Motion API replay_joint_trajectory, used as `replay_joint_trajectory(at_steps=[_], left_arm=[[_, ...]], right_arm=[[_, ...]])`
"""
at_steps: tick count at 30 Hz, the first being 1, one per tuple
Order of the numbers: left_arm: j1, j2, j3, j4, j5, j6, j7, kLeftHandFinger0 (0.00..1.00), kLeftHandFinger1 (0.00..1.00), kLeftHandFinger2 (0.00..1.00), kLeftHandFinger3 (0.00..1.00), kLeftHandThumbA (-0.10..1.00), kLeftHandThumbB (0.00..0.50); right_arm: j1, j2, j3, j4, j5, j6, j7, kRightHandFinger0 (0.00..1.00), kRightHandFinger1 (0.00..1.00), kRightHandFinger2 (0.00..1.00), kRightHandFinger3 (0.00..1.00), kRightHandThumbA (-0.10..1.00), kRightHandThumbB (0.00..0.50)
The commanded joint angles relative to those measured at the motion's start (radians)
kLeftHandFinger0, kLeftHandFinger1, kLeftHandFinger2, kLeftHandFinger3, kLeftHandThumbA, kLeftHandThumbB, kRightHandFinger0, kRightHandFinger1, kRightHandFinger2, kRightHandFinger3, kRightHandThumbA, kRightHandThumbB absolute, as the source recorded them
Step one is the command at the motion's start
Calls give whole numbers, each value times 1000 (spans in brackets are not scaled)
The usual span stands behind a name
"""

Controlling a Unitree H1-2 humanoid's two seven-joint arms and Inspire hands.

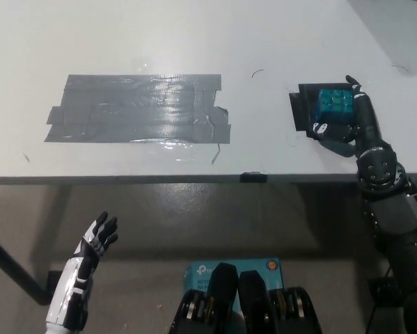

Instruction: A rubick's cube is kept in the black marked spot on the table and the robot uses its right arm to pick it up and hands it to a person

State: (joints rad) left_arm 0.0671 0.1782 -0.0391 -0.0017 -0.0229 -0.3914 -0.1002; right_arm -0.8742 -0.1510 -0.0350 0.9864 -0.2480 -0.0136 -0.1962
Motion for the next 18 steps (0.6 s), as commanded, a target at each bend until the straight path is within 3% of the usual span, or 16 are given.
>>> replay_joint_trajectory(at_steps=[1,9,11,12,13,14,15,16,17,18], left_arm=[[1,5,-5,-33,1,-9,-17,1000,1000,1000,1000,1000,170],[-4,9,-4,-35,3,-8,-14,1000,1000,1000,1000,1000,164],[-7,9,-4,-36,-1,-5,-15,1000,1000,1000,1000,1000,165],[-8,10,-4,-36,-3,-4,-16,1000,1000,1000,1000,1000,166],[-9,11,-4,-35,-5,-5,-17,1000,1000,1000,1000,1000,166],[-9,10,-5,-35,-3,-6,-17,1000,1000,1000,1000,1000,166],[-8,10,-5,-35,-1,-7,-17,1000,1000,1000,1000,1000,161],[-10,11,-5,-34,-1,-8,-17,1000,1000,1000,1000,1000,160],[-12,11,-4,-33,-1,-9,-17,1000,1000,1000,1000,1000,154],[-14,12,-4,-32,-2,-9,-17,1000,1000,1000,1000,1000,153]], right_arm=[[-68,-1,-20,12,56,-31,-5,1000,1000,1000,1000,850,421],[-91,7,-26,60,90,-52,14,1000,1000,1000,1000,832,423],[-109,9,-33,119,102,-53,5,1000,1000,1000,1000,538,401],[-119,8,-27,142,91,-28,-14,1000,1000,1000,1000,347,362],[-131,7,-19,169,77,0,-38,1000,1000,1000,1000,262,367],[-135,6,-12,183,67,10,-51,849,921,958,976,127,358],[-138,1,3,211,51,10,-60,690,778,793,739,-55,358],[-139,-4,19,241,37,-3,-62,588,664,613,544,-98,344],[-138,-7,30,266,32,-18,-64,486,567,556,504,-100,329],[-135,-9,40,292,28,-28,-66,517,566,553,495,-100,318]])
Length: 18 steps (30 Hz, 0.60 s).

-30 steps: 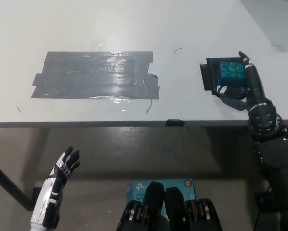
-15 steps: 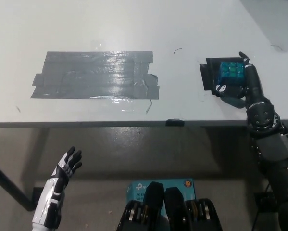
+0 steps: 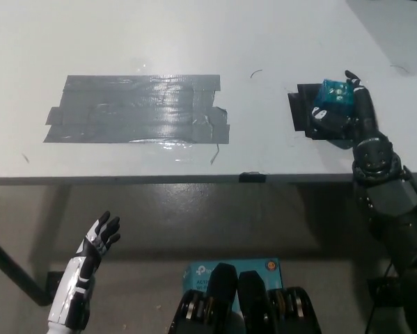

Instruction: A rubick's cube is kept in the black marked spot on the table and the robot uses its right arm to pick it up and hands it to a person

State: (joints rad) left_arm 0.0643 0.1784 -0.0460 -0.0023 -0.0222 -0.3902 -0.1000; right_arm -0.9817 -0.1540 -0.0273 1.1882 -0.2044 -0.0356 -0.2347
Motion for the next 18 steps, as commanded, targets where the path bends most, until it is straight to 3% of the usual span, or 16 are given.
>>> replay_joint_trajectory(at_steps=[1,2,3,4,8,11,13,14,15,17,18], left_arm=[[-13,12,4,-33,-2,-9,-16,1000,1000,1000,1000,1000,154],[-13,12,4,-33,-2,-9,-16,1000,1000,1000,1000,1000,154],[-15,13,5,-35,0,-7,-15,1000,1000,1000,1000,1000,155],[-16,14,7,-37,0,-4,-14,1000,1000,1000,1000,1000,160],[-22,16,9,-35,-8,-1,-16,1000,1000,1000,1000,1000,145],[-25,18,10,-31,-15,-5,-19,1000,1000,1000,1000,1000,144],[-27,19,10,-29,-17,-5,-20,1000,1000,1000,1000,1000,150],[-28,19,10,-29,-18,-7,-21,1000,1000,1000,1000,1000,142],[-28,19,10,-28,-19,-8,-21,1000,1000,1000,1000,1000,142],[-29,21,8,-29,-23,-6,-25,1000,1000,1000,1000,1000,140],[-29,22,8,-29,-25,-5,-27,1000,1000,1000,1000,1000,140]], right_arm=[[-24,-8,46,113,-22,-9,-29,490,509,515,497,-100,314],[-24,-8,46,113,-22,-9,-29,490,509,515,497,-100,314],[-21,-10,67,135,-32,-2,-27,620,556,529,576,-100,296],[-17,-13,86,151,-41,5,-21,659,555,521,647,-100,285],[-14,-23,116,179,-42,-2,-10,663,531,443,756,-100,262],[-18,-26,130,188,-38,-3,-16,645,519,428,771,-100,270],[-20,-28,136,190,-37,-8,-21,733,543,391,783,-100,270],[-21,-29,132,186,-30,-15,-25,618,444,354,766,-100,254],[-21,-29,130,185,-28,-19,-27,618,444,354,766,-100,254],[-22,-29,129,174,-28,-37,-56,205,143,191,716,-100,261],[-21,-28,128,170,-27,-46,-67,39,114,225,746,-100,255]])
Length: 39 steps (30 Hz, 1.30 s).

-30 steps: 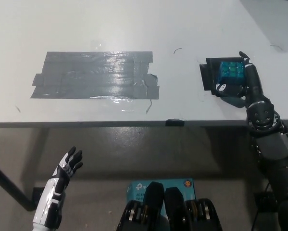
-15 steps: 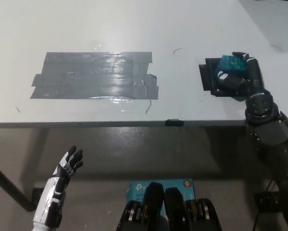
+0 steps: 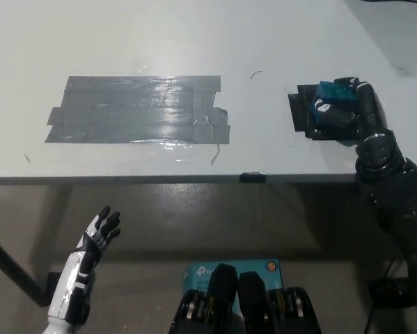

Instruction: A rubick's cube is kept in the black marked spot on the table and the robot uses its right arm to pick it up and hands it to a person

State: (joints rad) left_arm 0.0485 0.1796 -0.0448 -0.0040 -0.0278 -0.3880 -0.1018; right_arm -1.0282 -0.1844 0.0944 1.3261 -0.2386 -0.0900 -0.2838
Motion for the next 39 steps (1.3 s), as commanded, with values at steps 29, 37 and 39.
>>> replay_joint_trajectory(at_steps=[29,37,39], left_arm=[[-11,12,1,-53,-12,10,-33,1000,1000,1000,1000,1000,110],[-11,10,-1,-58,-11,10,-36,1000,1000,1000,1000,1000,101],[-12,10,-1,-58,-12,10,-37,1000,1000,1000,1000,1000,102]], right_arm=[[81,122,-192,-949,264,187,125,157,691,974,927,-100,128],[-17,109,-118,-812,145,149,84,91,560,861,856,-100,175],[-36,107,-107,-781,126,139,71,86,549,851,829,-100,184]])
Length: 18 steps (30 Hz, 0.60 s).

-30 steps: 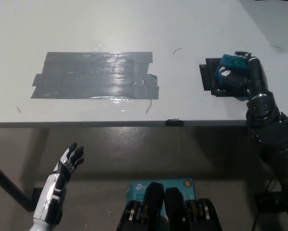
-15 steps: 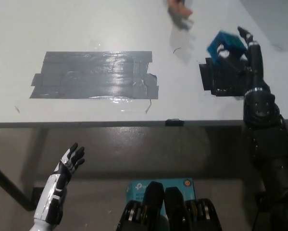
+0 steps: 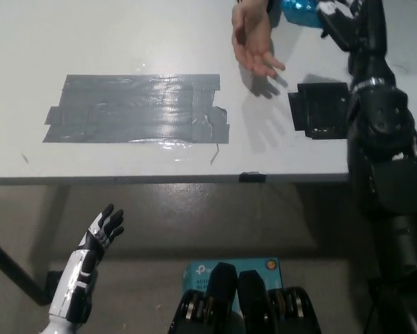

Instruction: A rubick's cube is kept in the black marked spot on the table and the robot uses its right arm to pick it up and hands it to a person

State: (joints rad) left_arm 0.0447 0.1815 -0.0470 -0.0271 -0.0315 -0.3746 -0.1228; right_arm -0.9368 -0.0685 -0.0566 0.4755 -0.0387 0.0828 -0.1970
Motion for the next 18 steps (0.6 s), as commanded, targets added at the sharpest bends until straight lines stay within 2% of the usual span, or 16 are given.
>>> replay_joint_trajectory(at_steps=[1,4,5,9,12,18], left_arm=[[-9,7,1,-39,-11,0,-16,1000,1000,1000,1000,1000,108],[-10,8,1,-43,-9,1,-16,1000,1000,1000,1000,1000,109],[-10,8,0,-44,-6,-1,-16,1000,1000,1000,1000,1000,113],[-12,9,-3,-45,-12,1,-20,1000,1000,1000,1000,1000,107],[-11,6,-5,-52,-10,2,-18,1000,1000,1000,1000,1000,105],[-16,7,-9,-52,-6,0,-21,1000,1000,1000,1000,1000,104]], right_arm=[[-157,-10,54,118,-85,-37,-27,75,536,866,839,-100,175],[-206,-12,69,207,-98,-52,-42,79,545,893,898,-100,172],[-252,-19,96,316,-130,-98,-67,66,527,886,954,-100,175],[-322,-27,135,486,-167,-185,-113,5,466,826,922,-100,187],[-398,-24,189,659,-203,-212,-147,53,511,850,920,-100,189],[-471,-13,226,831,-200,-238,-165,33,506,893,799,-100,217]])
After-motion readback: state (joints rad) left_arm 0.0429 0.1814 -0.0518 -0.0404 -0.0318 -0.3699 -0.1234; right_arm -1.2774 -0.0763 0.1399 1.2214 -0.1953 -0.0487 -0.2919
